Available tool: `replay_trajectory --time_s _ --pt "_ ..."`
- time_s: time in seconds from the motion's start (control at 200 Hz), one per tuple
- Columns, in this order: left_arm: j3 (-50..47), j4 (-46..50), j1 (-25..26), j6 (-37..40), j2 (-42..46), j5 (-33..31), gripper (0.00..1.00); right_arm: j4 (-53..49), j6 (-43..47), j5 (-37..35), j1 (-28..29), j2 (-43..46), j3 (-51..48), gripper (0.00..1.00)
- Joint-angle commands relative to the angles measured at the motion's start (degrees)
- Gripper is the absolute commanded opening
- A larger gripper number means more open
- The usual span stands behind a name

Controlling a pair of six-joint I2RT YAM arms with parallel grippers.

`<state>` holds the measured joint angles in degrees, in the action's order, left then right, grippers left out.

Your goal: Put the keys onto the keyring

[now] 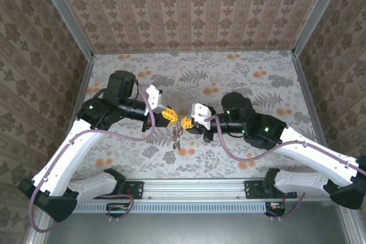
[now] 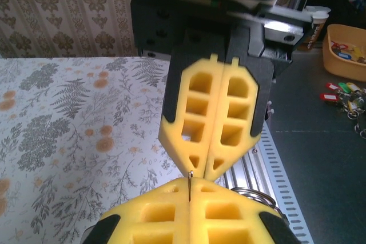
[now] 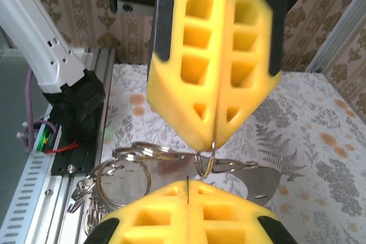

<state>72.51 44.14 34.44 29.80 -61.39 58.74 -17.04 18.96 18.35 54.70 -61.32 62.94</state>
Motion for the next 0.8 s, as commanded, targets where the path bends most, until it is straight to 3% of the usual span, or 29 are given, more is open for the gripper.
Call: replay_trajectory --time_s 0.0,0.475,0.795 --pt "0.26 -1.77 -0.07 0.03 0.91 2.83 0.0 -1.07 1.25 -1.27 0.5 -0.03 1.35 0.0" --pt "-0.43 -1.0 -0.16 0.77 1.22 1.15 0.0 1.32 -2.8 -3.18 0.43 4.69 -1.54 0.0" --pt "-0.72 -0.76 0.02 1.22 1.41 2.0 0.0 3.71 -2.9 -2.76 0.44 3.38 -1.84 0.0"
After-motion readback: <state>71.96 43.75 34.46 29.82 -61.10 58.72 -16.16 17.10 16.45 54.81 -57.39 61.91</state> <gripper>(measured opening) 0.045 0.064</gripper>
